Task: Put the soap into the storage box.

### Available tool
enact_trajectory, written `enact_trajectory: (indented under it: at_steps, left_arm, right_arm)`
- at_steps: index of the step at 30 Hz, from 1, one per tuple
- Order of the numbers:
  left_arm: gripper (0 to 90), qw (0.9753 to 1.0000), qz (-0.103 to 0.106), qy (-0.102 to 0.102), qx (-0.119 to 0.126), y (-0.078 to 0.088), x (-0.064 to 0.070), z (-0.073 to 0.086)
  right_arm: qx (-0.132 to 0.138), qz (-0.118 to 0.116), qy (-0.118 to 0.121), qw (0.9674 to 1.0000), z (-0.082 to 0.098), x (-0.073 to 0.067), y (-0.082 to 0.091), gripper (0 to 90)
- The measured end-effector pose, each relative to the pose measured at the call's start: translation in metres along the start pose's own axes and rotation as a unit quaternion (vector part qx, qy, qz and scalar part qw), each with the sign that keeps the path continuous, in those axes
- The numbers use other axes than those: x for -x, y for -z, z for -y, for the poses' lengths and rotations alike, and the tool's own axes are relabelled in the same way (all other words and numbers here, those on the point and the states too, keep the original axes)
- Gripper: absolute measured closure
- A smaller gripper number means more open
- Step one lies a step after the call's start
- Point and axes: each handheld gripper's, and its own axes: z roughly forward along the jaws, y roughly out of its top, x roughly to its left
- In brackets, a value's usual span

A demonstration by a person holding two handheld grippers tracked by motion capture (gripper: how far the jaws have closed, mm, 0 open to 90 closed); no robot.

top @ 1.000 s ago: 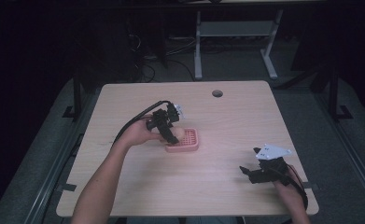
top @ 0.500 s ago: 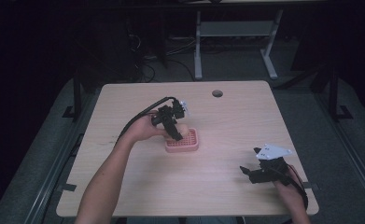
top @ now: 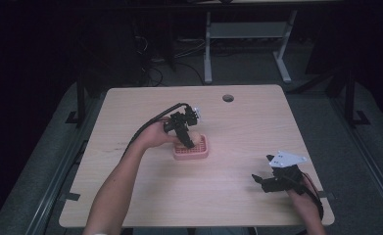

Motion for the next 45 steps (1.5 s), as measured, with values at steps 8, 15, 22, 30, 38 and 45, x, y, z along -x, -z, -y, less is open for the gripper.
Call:
enact_trajectory:
  at_steps: [8, 15, 22, 30, 38, 45]
  left_arm:
    - [31.6, 1.0000, 0.001, 0.004, -0.007, -0.005, -0.003, 0.000]
    - [31.6, 1.0000, 0.004, 0.003, -0.006, -0.010, -0.002, -0.003]
    - [31.6, 0.9999, 0.007, 0.006, -0.014, -0.016, -0.002, -0.004]
    - [31.6, 0.9998, 0.009, 0.004, -0.019, -0.019, -0.003, -0.005]
    - [31.5, 0.9997, 0.008, 0.002, -0.021, -0.022, -0.001, -0.008]
    - [31.5, 0.9997, 0.009, 0.000, -0.022, -0.024, 0.000, -0.009]
  right_arm:
    - [0.000, -0.001, 0.000, 1.0000, 0.000, 0.000, 0.000, 13.8]
    - [0.000, -0.002, 0.001, 1.0000, 0.000, 0.000, 0.000, 13.8]
    - [-0.001, -0.002, 0.001, 1.0000, 0.000, 0.000, 0.000, 13.8]
    - [-0.001, -0.003, 0.001, 1.0000, 0.000, 0.000, 0.000, 13.8]
    - [-0.001, -0.003, 0.001, 1.0000, 0.000, 0.000, 0.000, 13.8]
    - [-0.001, -0.003, 0.001, 1.0000, 0.000, 0.000, 0.000, 13.8]
